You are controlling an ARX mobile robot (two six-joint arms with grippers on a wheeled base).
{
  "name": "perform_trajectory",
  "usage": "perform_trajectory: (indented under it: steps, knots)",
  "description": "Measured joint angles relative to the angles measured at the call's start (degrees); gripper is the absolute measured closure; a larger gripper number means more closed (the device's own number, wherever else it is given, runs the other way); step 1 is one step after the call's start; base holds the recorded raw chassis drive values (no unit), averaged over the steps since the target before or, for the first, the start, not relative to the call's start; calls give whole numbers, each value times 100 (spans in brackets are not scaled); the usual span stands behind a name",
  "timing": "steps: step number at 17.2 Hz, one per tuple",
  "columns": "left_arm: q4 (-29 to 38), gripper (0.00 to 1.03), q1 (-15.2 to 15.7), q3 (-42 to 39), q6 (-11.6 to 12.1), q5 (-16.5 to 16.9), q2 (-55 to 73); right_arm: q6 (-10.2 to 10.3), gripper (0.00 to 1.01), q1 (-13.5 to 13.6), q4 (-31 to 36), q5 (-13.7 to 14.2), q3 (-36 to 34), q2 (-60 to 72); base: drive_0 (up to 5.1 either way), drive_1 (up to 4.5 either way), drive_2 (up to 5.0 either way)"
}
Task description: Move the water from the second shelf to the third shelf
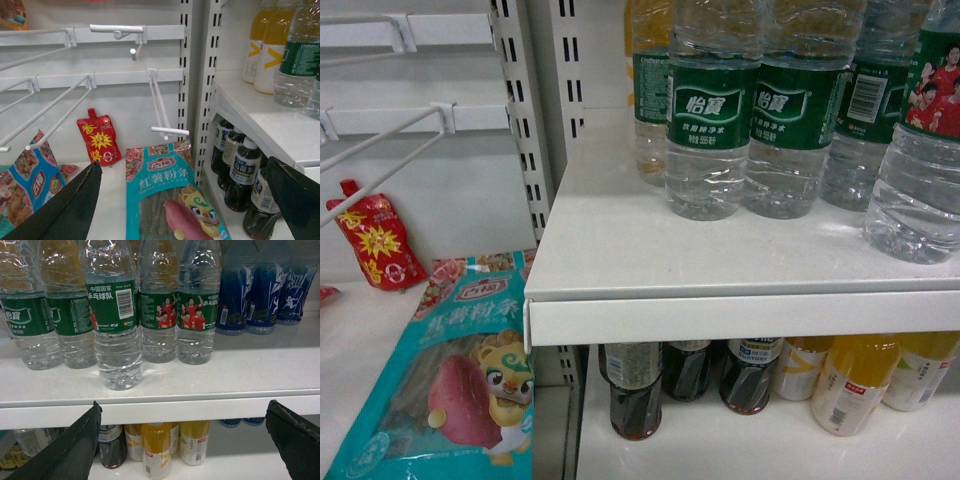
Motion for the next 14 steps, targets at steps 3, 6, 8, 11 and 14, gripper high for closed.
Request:
perform_trajectory:
  steps: [3, 6, 8, 11, 14]
  knots:
    - [7, 5, 0, 0, 0, 2, 0, 2, 3, 0, -2, 2, 0, 2, 0, 0, 0]
    - [0, 5, 0, 0, 0, -2, 0, 0, 3, 0, 4, -2, 0, 2, 0, 0, 0]
    - [-4, 5, 0, 0, 0, 0, 0, -4, 3, 0, -7, -4, 0, 2, 0, 0, 0]
    - [-2, 5, 0, 0, 0, 2, 0, 4, 3, 0, -4, 0, 0, 2, 0, 0, 0]
    - [-7, 5, 0, 0, 0, 0, 0, 0, 3, 0, -4, -2, 0, 2, 0, 0, 0]
